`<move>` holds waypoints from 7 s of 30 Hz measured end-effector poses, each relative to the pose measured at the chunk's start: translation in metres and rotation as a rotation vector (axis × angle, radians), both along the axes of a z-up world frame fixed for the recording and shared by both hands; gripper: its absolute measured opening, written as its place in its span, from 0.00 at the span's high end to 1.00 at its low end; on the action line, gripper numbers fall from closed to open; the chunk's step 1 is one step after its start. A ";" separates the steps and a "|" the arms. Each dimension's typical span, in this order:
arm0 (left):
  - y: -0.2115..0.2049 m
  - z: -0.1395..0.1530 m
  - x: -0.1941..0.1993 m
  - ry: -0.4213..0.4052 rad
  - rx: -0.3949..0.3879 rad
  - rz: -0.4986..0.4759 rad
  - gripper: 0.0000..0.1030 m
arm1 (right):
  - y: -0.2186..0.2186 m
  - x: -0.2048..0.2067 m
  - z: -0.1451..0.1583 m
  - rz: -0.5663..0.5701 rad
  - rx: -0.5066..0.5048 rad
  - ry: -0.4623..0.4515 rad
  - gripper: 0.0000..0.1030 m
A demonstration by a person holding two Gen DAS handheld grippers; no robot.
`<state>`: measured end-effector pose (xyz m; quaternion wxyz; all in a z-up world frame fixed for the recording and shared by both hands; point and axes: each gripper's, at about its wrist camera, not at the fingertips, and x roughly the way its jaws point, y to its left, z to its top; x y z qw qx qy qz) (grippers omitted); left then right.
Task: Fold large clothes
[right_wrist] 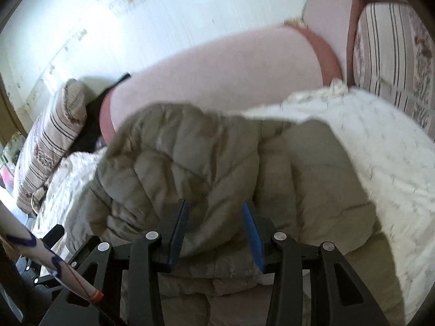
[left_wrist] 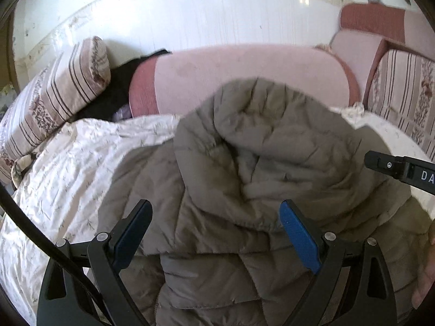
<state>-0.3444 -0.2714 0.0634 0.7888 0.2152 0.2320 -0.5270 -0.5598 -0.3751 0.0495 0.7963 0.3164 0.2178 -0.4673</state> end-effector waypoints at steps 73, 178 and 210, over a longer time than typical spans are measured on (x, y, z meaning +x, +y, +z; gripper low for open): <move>0.261 -0.061 -0.039 0.097 0.250 0.234 0.05 | 0.261 -0.120 -0.057 0.070 0.115 0.242 0.40; 0.312 -0.063 -0.016 0.243 0.135 0.294 0.37 | 0.242 -0.223 -0.071 -0.136 0.294 -0.237 0.71; 0.314 -0.043 -0.052 -0.025 0.075 0.230 0.80 | 0.258 -0.212 -0.037 -0.085 0.106 -0.161 0.84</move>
